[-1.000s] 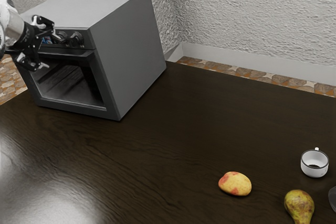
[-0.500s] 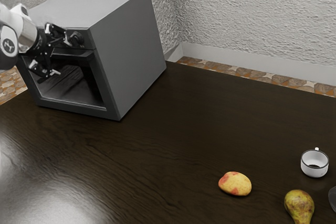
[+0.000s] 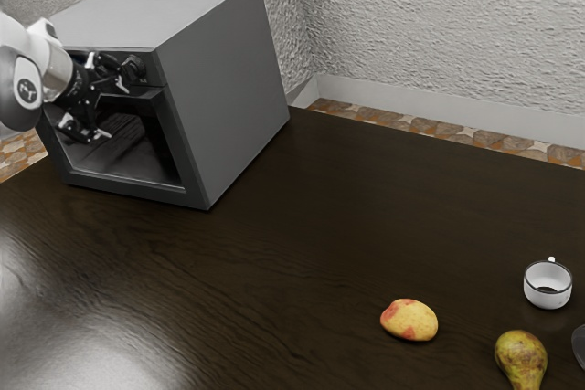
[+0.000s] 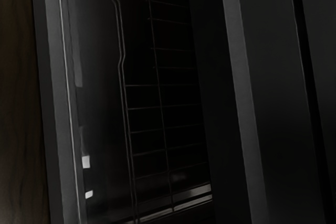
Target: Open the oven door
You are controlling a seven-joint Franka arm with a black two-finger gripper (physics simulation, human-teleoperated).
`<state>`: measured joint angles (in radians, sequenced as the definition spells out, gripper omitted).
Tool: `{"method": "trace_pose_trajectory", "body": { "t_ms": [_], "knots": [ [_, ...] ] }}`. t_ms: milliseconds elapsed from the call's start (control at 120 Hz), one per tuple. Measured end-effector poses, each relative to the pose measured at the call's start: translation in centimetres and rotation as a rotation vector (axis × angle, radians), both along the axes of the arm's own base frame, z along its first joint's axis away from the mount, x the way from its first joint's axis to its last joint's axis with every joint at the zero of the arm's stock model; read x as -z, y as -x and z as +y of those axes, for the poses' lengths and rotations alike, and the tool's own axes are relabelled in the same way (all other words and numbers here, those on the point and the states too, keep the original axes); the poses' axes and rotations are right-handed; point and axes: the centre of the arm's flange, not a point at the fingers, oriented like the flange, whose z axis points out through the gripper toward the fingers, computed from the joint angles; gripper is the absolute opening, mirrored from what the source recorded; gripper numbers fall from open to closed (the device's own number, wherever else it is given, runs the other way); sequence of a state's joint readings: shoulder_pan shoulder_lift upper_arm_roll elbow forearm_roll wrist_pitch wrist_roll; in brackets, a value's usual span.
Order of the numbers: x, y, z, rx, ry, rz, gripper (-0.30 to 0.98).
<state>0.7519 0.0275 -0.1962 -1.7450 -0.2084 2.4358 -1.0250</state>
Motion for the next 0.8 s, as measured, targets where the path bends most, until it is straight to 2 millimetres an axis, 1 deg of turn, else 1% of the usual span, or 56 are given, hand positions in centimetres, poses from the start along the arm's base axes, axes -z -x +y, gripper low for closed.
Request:
{"method": "trace_pose_trajectory", "body": {
  "t_ms": [175,275,392,458,558,608,667,708,758,800],
  "knots": [
    [0.8,-0.4,0.0,0.008,0.005,0.004,0.68],
    [1.1,0.3,-0.1,0.003,0.003,0.012,0.68],
    [1.5,1.9,-0.7,-0.007,0.001,0.027,0.68],
    [1.7,3.7,-0.9,-0.025,-0.006,0.039,0.68],
    [2.0,8.3,-0.3,-0.095,-0.012,0.049,0.69],
    [2.3,10.2,-0.9,-0.116,-0.007,0.051,0.69],
    [3.4,12.4,-1.3,-0.148,0.02,0.047,0.68],
    [3.9,13.6,-1.6,-0.165,0.037,0.042,0.68],
    [4.0,15.3,-1.8,-0.189,0.043,0.031,0.68],
    [3.6,17.0,-2.4,-0.209,0.034,0.018,0.68]
  ]
}}
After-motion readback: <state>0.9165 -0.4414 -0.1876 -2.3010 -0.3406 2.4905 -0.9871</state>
